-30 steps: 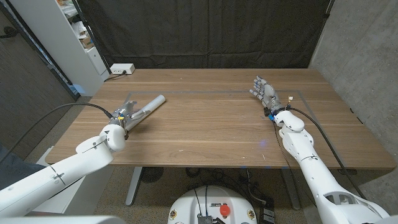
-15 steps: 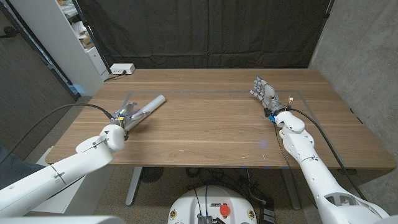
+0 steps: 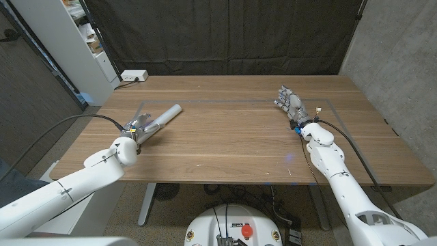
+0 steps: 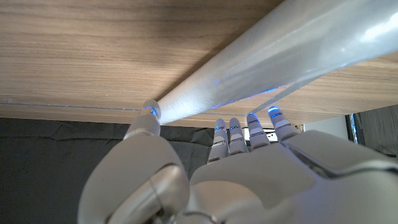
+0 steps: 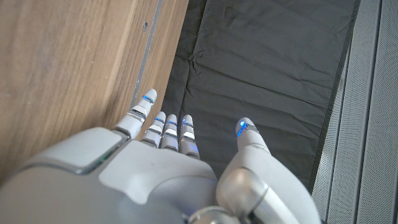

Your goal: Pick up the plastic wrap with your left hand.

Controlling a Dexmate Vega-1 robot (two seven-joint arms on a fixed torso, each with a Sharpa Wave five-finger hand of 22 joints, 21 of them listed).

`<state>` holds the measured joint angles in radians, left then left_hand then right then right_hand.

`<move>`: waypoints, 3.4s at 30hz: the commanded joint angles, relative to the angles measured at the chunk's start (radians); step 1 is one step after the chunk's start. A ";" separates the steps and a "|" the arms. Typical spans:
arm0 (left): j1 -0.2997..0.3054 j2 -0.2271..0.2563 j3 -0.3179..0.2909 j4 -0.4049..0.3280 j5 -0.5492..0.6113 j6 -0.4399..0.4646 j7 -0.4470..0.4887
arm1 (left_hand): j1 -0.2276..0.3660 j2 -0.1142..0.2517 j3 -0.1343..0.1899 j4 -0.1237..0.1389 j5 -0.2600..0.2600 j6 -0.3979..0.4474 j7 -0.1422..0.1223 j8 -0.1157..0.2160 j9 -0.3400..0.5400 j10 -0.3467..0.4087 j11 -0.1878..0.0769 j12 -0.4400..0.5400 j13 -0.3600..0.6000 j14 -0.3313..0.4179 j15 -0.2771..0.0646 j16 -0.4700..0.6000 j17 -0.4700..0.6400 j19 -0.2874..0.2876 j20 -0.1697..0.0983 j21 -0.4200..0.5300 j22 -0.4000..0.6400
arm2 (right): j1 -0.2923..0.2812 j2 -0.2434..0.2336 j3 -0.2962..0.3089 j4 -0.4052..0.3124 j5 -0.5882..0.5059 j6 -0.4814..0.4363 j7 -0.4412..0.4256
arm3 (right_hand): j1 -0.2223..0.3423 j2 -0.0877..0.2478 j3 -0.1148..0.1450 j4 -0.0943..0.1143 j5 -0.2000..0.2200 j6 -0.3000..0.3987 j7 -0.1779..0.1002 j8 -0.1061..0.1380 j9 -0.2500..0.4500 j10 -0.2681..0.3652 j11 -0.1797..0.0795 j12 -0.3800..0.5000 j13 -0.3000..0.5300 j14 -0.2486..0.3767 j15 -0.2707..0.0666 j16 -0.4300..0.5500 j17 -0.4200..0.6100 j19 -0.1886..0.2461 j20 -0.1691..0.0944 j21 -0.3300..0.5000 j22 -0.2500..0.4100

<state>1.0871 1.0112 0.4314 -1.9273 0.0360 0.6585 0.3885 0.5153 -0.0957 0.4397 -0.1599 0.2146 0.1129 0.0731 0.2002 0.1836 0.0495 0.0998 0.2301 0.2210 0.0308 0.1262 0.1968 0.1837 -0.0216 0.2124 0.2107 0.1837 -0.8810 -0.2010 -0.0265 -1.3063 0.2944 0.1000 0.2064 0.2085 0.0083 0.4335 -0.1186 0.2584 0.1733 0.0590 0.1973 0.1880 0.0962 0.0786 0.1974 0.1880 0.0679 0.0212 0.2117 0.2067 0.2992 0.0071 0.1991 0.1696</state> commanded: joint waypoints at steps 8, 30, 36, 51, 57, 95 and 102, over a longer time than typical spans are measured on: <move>-0.031 -0.018 0.025 0.036 -0.004 -0.005 -0.010 | 0.017 0.003 0.000 0.008 0.005 0.016 0.001 0.009 0.005 0.008 -0.002 0.010 0.003 0.004 -0.006 0.000 0.004 0.008 0.001 0.000 0.003 | 0.039 0.010 -0.005 0.062 -0.007 0.009 0.013 | 0.000 0.012 0.002 -0.006 0.007 0.006 -0.004 0.000 0.004 0.004 0.001 0.000 0.006 0.008 0.002 -0.001 0.006 0.011 -0.001 -0.003 0.003; -0.050 -0.041 0.051 0.049 0.006 0.006 -0.003 | 0.067 0.040 0.021 0.002 0.002 0.038 -0.002 0.013 0.006 0.032 -0.019 0.018 0.003 0.020 -0.018 0.004 0.003 0.040 -0.005 0.008 0.002 | 0.055 0.010 -0.003 0.089 -0.011 0.040 0.021 | 0.000 0.012 0.002 -0.006 0.007 0.006 -0.004 0.000 0.004 0.003 0.001 0.000 0.006 0.009 0.003 -0.001 0.006 0.012 -0.001 -0.003 0.003; -0.055 -0.046 0.056 0.052 0.007 0.007 -0.003 | 0.105 0.064 0.039 -0.006 -0.005 0.046 -0.002 0.015 0.006 0.042 -0.024 0.020 0.002 0.032 -0.020 0.006 0.002 0.059 -0.004 0.013 0.003 | 0.049 0.007 -0.001 0.079 -0.008 0.044 0.021 | 0.000 0.012 0.002 -0.006 0.008 0.006 -0.003 0.000 0.004 0.004 0.001 0.000 0.006 0.010 0.004 -0.001 0.006 0.013 0.000 -0.003 0.003; -0.065 -0.054 0.068 0.042 0.010 0.049 -0.006 | 0.267 0.097 0.092 -0.019 -0.026 0.097 -0.019 0.021 0.008 0.139 -0.047 0.045 -0.001 0.152 -0.053 0.027 -0.001 0.222 0.002 0.062 0.012 | 0.046 0.006 0.001 0.077 -0.001 0.049 0.023 | 0.000 0.011 0.001 -0.007 0.008 0.006 -0.003 0.000 0.004 0.003 0.002 0.000 0.006 0.009 0.004 -0.002 0.006 0.013 -0.001 -0.003 0.003; -0.069 -0.060 0.067 0.041 0.001 0.060 -0.010 | 0.314 0.098 0.096 -0.016 -0.023 0.126 -0.022 0.024 0.010 0.182 -0.064 0.056 0.003 0.210 -0.070 0.037 0.000 0.298 0.003 0.087 0.016 | 0.046 0.008 0.000 0.083 0.000 0.049 0.024 | 0.000 0.011 0.001 -0.007 0.008 0.006 -0.003 0.000 0.004 0.004 0.002 0.000 0.006 0.009 0.003 -0.002 0.006 0.013 0.000 -0.004 0.003; -0.070 -0.090 0.041 0.043 -0.038 0.071 0.032 | 0.612 0.183 0.078 -0.021 0.068 0.298 -0.013 0.059 0.029 0.359 -0.130 0.109 0.048 0.477 -0.126 0.147 0.046 0.699 -0.015 0.253 0.019 | 0.071 0.018 -0.006 0.119 -0.002 0.054 0.040 | -0.001 0.012 0.000 -0.007 0.008 0.007 -0.003 0.000 0.004 0.003 0.001 0.000 0.006 0.010 0.004 -0.002 0.006 0.012 0.003 -0.004 0.003; -0.065 -0.084 0.031 0.028 -0.043 0.085 0.035 | 0.628 0.191 0.085 -0.021 0.079 0.307 -0.013 0.063 0.032 0.376 -0.131 0.117 0.052 0.496 -0.134 0.152 0.047 0.718 -0.023 0.264 0.018 | 0.073 0.021 -0.008 0.122 -0.002 0.058 0.042 | -0.001 0.012 0.000 -0.007 0.008 0.007 -0.004 0.000 0.004 0.004 -0.002 0.000 0.006 0.010 0.004 -0.002 0.006 0.012 0.003 -0.005 0.003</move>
<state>1.0149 0.9267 0.4772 -1.8821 -0.0023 0.7244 0.4058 1.1222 0.0896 0.5189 -0.1796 0.2811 0.4098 0.0590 0.2555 0.2123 0.4105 -0.0318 0.3407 0.2674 0.4798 0.0257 0.3409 0.2260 0.2967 0.1698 0.3741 0.1904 -0.8129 -0.1843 -0.0303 -1.1902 0.2935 0.1526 0.2451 0.2046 0.0122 0.4293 -0.1228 0.2627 0.1733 0.0590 0.1973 0.1880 0.0962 0.0786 0.1974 0.1880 0.0715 0.0248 0.2117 0.2067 0.3028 0.0106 0.1992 0.1696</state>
